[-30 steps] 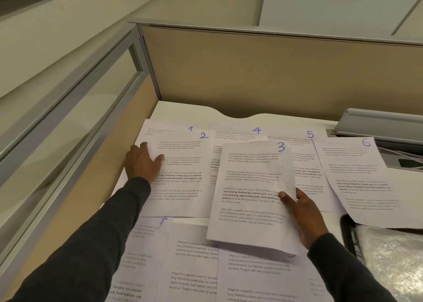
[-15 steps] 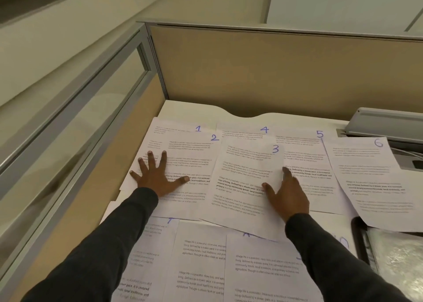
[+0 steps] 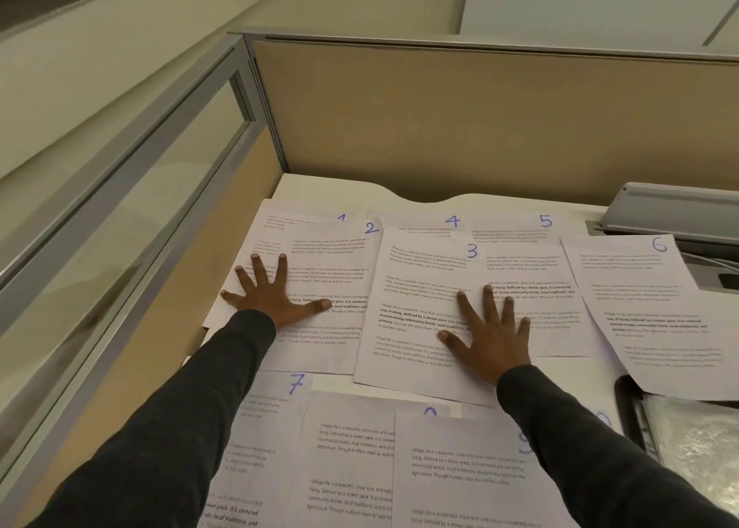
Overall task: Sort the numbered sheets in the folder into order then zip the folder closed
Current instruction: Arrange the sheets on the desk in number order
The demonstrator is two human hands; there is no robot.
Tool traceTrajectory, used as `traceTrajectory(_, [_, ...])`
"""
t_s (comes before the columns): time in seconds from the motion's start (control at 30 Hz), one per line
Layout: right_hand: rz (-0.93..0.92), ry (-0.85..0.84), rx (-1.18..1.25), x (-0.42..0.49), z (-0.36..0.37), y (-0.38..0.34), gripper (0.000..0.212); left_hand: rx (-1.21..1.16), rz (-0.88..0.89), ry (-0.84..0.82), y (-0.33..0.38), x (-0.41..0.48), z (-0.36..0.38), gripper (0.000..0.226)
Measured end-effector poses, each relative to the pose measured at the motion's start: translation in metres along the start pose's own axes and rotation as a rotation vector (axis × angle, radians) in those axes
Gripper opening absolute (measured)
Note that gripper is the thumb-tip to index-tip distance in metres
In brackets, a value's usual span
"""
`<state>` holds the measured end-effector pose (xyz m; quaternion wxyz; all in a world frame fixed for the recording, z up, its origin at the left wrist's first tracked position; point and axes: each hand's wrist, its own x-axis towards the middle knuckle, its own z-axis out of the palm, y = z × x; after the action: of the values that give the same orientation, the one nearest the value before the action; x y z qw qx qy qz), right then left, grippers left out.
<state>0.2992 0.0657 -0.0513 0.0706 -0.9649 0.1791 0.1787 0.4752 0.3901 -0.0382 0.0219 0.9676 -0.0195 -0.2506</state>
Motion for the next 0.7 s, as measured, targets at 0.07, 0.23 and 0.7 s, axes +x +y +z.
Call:
traceTrajectory(0.07, [0.000,-0.002,0.000,0.000,0.000,0.001,0.088,0.002,0.003,-0.003,0.000,-0.001,-0.001,0.137])
traceTrajectory(0.23, [0.017,-0.006,0.021,-0.005,0.001,0.003,0.089,0.023,0.013,-0.006,-0.001,-0.007,0.002,0.138])
traceTrajectory(0.7, [0.130,-0.018,0.065,-0.006,0.005,0.007,0.096,-0.007,0.044,0.063,0.002,0.000,0.012,0.131])
